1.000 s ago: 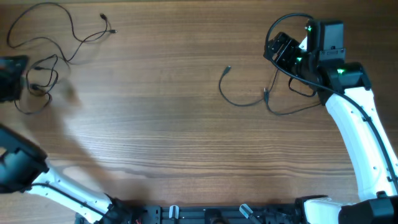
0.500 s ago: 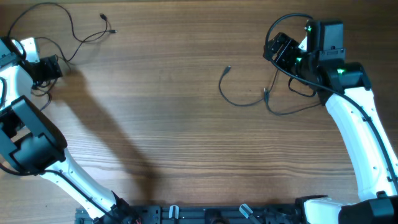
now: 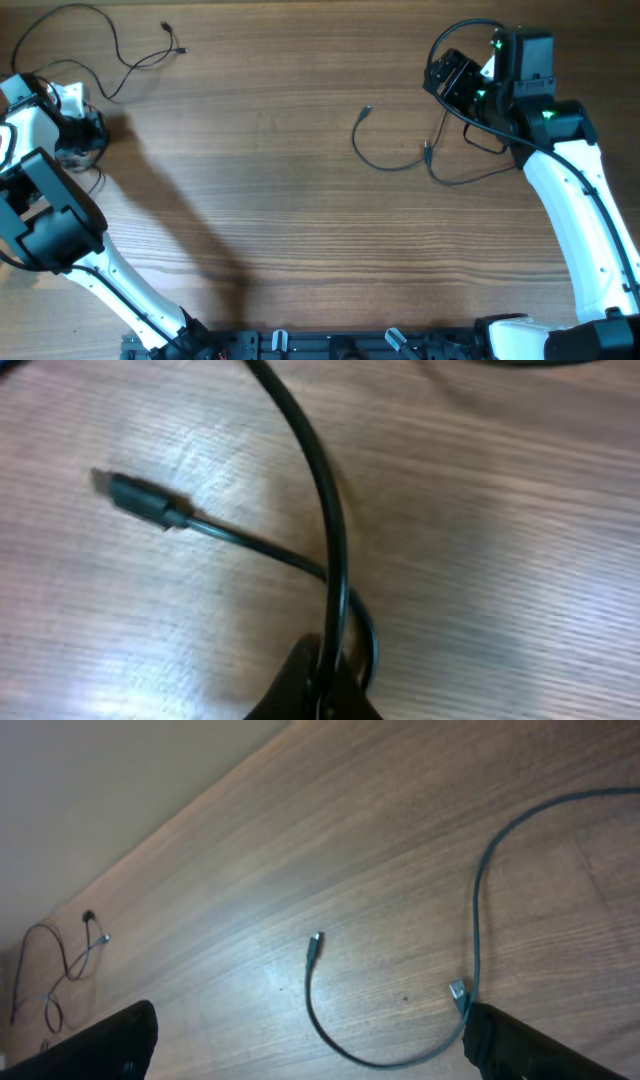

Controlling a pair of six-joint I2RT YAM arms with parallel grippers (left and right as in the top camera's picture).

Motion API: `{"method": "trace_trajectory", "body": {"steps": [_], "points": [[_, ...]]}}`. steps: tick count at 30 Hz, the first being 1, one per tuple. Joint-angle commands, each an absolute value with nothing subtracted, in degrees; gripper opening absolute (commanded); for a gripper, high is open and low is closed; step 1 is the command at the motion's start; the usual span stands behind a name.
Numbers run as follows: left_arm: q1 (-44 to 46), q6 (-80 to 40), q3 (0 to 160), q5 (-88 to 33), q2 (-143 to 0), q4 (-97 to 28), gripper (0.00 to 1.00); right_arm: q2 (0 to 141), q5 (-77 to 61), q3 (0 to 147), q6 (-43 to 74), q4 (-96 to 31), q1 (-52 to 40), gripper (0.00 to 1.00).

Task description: Untangle cables

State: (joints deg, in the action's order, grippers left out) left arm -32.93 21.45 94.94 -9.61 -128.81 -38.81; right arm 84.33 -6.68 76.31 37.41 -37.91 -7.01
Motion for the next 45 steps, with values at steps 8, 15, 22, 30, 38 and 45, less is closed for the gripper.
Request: {"method": "trace_trajectory", "body": {"steps": [8,15,22,30,38,45], "points": [[-40.86,-34.61,94.96,-23.05,-128.03,-26.15,0.04,84.99,-7.79,76.40,36.03,-39.03,-6.90,1.00],[-43.35,-62.48,94.96,-33.34,-128.03,-9.80,0.04,84.99,-7.81,76.40,37.04,-39.33,-6.90,1.00],[-43.31,-56.03,94.94,-28.86,-128.03,-11.94,0.59,84.99,-7.84,76.40,37.69,-40.29,-6.90,1.00],[-44.07,-43.79,94.96,-20.84,-121.67,-17.78,1.00,84.99,-9.56,76.40,37.67,-40.34,-6.90,1.00],[-31.97,-34.11,93.51,7.14,-112.38,-50.41,1.00,84.99,-10.26,76.40,39.53,-38.54,-6.90,0.99],[-32.25,-35.42,91.11,9.52,-122.10,-47.83,1.00,84.99,-10.59,76.40,38.98,-40.03,-6.90,1.00]]}}
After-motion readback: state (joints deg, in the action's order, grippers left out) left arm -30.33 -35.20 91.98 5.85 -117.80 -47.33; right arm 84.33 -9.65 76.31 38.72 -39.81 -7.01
